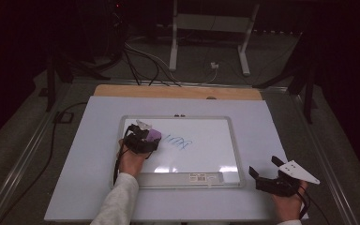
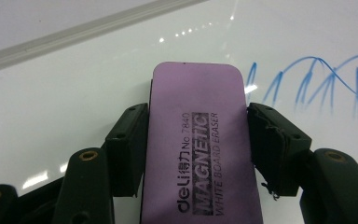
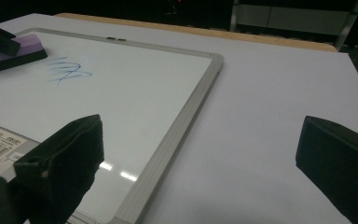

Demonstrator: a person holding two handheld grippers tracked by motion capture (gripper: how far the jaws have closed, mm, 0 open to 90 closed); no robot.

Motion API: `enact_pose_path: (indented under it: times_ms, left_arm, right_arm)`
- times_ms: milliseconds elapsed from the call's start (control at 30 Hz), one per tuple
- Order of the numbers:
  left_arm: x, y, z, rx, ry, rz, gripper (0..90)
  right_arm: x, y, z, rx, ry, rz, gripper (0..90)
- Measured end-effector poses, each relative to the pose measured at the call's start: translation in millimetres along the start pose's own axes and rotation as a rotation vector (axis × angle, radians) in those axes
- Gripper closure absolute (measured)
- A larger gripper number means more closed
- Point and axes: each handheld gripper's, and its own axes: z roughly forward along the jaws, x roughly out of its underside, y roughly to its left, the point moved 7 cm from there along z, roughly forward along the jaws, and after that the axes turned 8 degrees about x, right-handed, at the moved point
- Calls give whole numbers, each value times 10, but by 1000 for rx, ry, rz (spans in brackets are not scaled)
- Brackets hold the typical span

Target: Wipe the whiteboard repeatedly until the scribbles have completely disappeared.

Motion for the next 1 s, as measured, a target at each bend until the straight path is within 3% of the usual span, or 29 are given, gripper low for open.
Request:
enact_pose_path:
  times_ms: [200, 333, 467, 533, 633, 867, 1000]
  left_arm:
    - [-14, -95, 24, 13, 9, 16, 421]
    - [-11, -331, 51, 50, 22, 71, 421]
    - [8, -624, 82, 137, 31, 115, 421]
    - [11, -681, 81, 125, 27, 151, 421]
    - [10, -625, 80, 130, 25, 128, 421]
    - [-17, -199, 37, 22, 16, 40, 421]
    - [-29, -15, 20, -15, 12, 2, 421]
  right_arm:
    - [0, -1, 2, -1, 0, 0, 9]
    - [2, 6, 5, -1, 2, -3, 9]
    - [1, 10, 3, -2, 2, -3, 9]
    - [3, 7, 2, -2, 3, -3, 9]
    - [4, 5, 1, -2, 3, -4, 9]
    - [3, -10, 0, 0, 1, 0, 9]
    - [3, -8, 3, 1, 1, -4, 9]
